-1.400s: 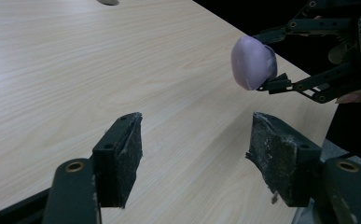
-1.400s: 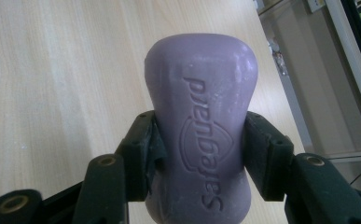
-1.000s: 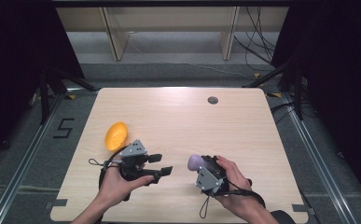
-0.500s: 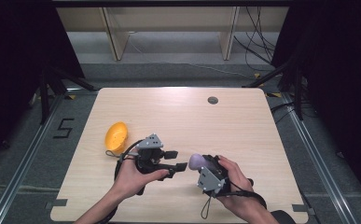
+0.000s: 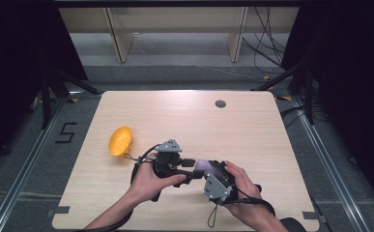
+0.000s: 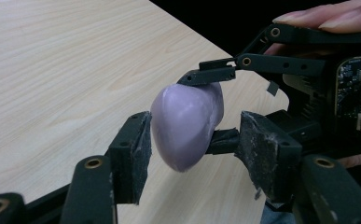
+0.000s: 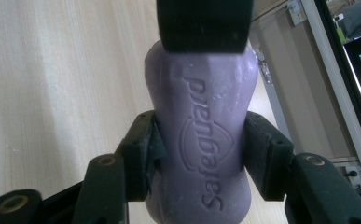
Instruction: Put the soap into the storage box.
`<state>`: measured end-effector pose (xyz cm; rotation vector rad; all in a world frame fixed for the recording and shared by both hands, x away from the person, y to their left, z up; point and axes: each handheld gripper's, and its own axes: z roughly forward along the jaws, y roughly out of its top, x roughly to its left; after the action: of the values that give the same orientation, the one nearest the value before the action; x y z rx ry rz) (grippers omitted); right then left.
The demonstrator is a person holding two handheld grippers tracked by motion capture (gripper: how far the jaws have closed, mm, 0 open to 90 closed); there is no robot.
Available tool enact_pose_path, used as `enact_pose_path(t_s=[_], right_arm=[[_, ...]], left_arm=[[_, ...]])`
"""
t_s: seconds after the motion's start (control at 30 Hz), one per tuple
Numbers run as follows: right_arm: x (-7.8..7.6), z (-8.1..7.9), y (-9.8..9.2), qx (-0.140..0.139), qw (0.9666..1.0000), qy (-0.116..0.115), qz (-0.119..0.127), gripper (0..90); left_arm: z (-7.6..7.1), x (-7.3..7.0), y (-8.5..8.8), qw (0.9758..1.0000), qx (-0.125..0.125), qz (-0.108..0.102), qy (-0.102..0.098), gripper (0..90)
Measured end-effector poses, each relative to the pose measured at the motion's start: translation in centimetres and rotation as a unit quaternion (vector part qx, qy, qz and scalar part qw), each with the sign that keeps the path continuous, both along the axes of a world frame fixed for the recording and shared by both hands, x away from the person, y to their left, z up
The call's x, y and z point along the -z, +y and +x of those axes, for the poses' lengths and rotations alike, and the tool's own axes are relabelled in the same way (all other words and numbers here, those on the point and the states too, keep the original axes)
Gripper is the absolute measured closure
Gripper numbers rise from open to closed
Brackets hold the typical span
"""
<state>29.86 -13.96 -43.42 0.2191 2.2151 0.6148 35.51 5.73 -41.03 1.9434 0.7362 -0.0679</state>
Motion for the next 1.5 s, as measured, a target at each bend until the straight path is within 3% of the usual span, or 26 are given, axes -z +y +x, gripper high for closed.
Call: enact_pose_path(t_s=[0.2, 0.23, 0.33, 0.43, 0.47, 0.67, 0.73, 0.87, 0.9, 0.97, 1.07, 1.5], right_arm=[[-0.2, 0.1, 0.0, -0.008, 0.9999, -0.012, -0.007, 50.0], [-0.3, 0.3, 0.0, -0.025, 0.9993, -0.02, -0.019, 50.0], [-0.2, 0.2, 0.1, -0.018, 0.9997, -0.011, -0.014, 50.0], [-0.3, 0.3, 0.0, -0.027, 0.9991, -0.022, -0.023, 50.1], [-0.5, 0.4, -0.1, -0.032, 0.9984, -0.027, -0.036, 50.0], [-0.4, 0.1, 0.0, -0.015, 0.9996, -0.011, -0.022, 50.0], [-0.5, 0.2, 0.0, -0.029, 0.9988, -0.025, -0.03, 50.0], [-0.5, 0.2, 0.0, -0.028, 0.9988, -0.024, -0.032, 50.0], [-0.7, 0.4, 0.0, -0.049, 0.9971, -0.036, -0.046, 50.0], [-0.6, 0.3, 0.0, -0.037, 0.9982, -0.029, -0.038, 50.0], [-0.7, 0.4, 0.0, -0.043, 0.9976, -0.034, -0.042, 50.0], [-0.5, 0.3, 0.1, -0.042, 0.998, -0.031, -0.035, 50.0]], left_arm=[[0.4, 0.2, -0.6, 1.0, 0.0, 0.008, 0.0, 46.0], [0.4, 0.2, -0.7, 0.9999, -0.004, 0.013, -0.002, 46.1], [0.5, 0.3, -0.8, 0.9999, -0.002, 0.016, -0.004, 46.3], [0.7, 0.5, -1.1, 0.9999, -0.002, 0.015, 0.003, 46.5], [0.8, 0.5, -1.1, 0.9999, 0.0, 0.017, 0.003, 46.6], [1.0, 0.9, -1.4, 0.9998, -0.002, 0.015, 0.013, 49.1], [1.3, 1.1, -1.5, 0.9997, 0.004, 0.007, 0.024, 50.0], [1.4, 1.2, -1.6, 0.9995, 0.006, 0.004, 0.032, 50.0], [1.4, 1.2, -1.6, 0.9994, 0.002, 0.004, 0.035, 50.1], [1.5, 1.3, -1.6, 0.9992, 0.008, 0.001, 0.039, 50.2], [1.5, 1.3, -1.8, 0.9989, 0.0, -0.001, 0.046, 50.0], [1.4, 0.8, -1.4, 0.9988, 0.013, 0.011, 0.045, 58.0]])
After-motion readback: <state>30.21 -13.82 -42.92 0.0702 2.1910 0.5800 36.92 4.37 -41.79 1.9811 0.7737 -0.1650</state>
